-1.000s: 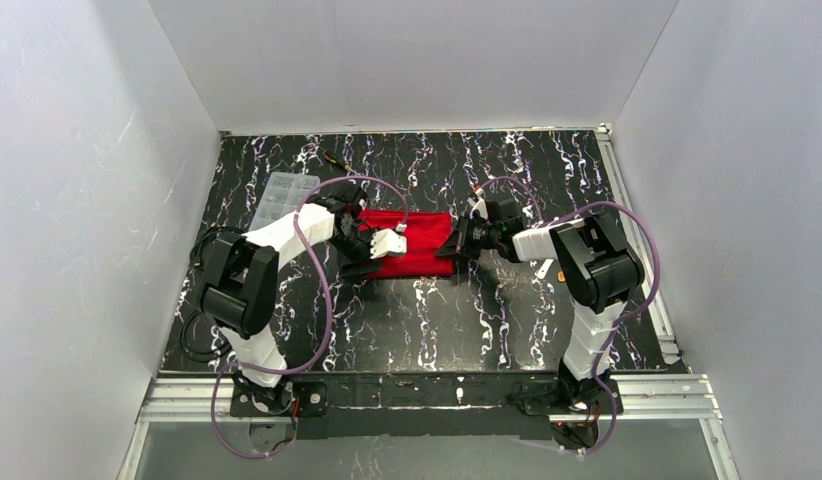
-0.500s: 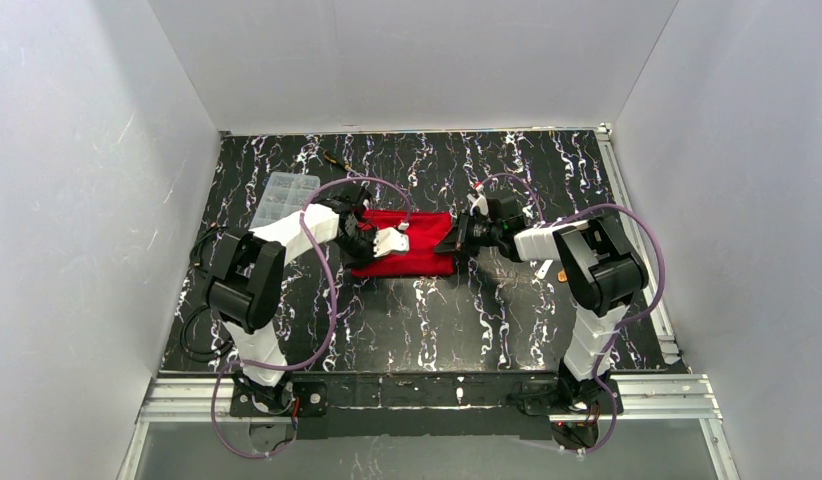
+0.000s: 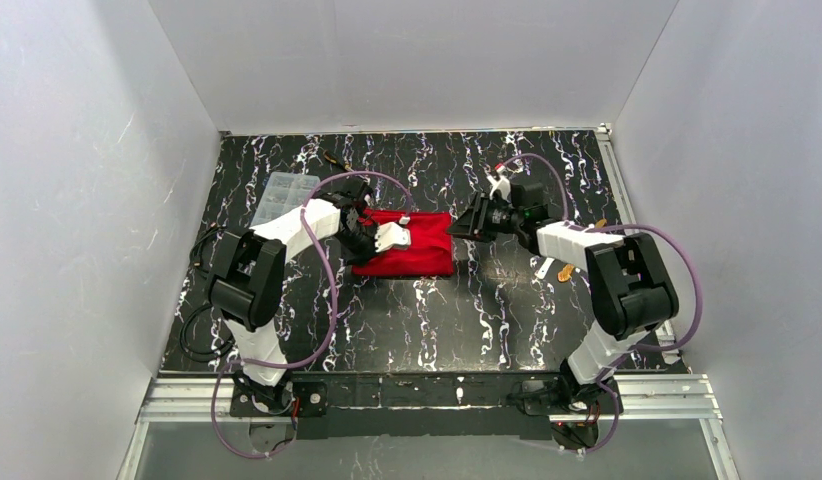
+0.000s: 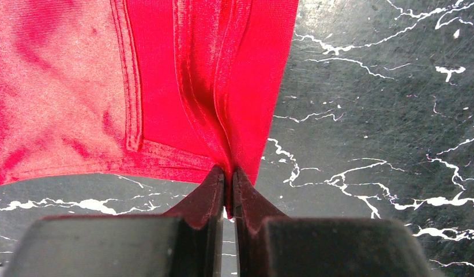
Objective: Fold the napkin into a case and place the utensils inside
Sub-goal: Fold the 2/3-rectangle-folded napkin at the center of the board.
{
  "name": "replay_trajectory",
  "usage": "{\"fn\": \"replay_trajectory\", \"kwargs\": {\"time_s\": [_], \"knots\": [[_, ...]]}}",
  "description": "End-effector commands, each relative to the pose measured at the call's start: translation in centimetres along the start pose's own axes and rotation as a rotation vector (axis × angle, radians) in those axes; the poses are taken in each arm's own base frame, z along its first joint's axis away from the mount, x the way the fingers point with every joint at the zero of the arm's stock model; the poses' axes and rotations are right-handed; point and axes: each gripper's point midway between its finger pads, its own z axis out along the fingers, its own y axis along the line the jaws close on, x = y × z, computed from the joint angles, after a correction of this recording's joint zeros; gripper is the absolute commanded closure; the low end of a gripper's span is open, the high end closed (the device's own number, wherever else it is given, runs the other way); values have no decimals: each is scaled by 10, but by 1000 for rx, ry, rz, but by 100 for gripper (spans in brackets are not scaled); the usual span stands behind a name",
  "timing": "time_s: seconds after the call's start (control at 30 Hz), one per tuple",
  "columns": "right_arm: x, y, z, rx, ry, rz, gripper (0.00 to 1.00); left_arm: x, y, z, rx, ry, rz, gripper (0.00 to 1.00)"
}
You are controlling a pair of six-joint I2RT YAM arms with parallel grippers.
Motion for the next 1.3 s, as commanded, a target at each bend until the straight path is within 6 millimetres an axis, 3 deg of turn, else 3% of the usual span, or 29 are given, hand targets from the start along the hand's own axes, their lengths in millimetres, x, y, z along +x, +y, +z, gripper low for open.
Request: {"fn": "replay_trajectory", "kwargs": {"time_s": [0.0,0.2,0.53,0.7,1.13,1.27], "knots": [[3,-17,-19,90,10,-53,56,-4,-7,-2,35,-11,-14,100],[18,-30,-22,131,31,-50,54,-5,-5,-1,29,-13,-24,100],[35,-23,4,91,86,-52,58,-8,3,-4,-3,-24,-41,100],[46,-29,11,111,114,-51,58,-9,7,-6,-21,-29,-45,100],[39,-23,21,190,99,-127,58,-8,15,-7,-47,-27,-56,100],[44,-24,23,192,103,-122,67,-8,20,-11,-70,-34,-69,100]]}}
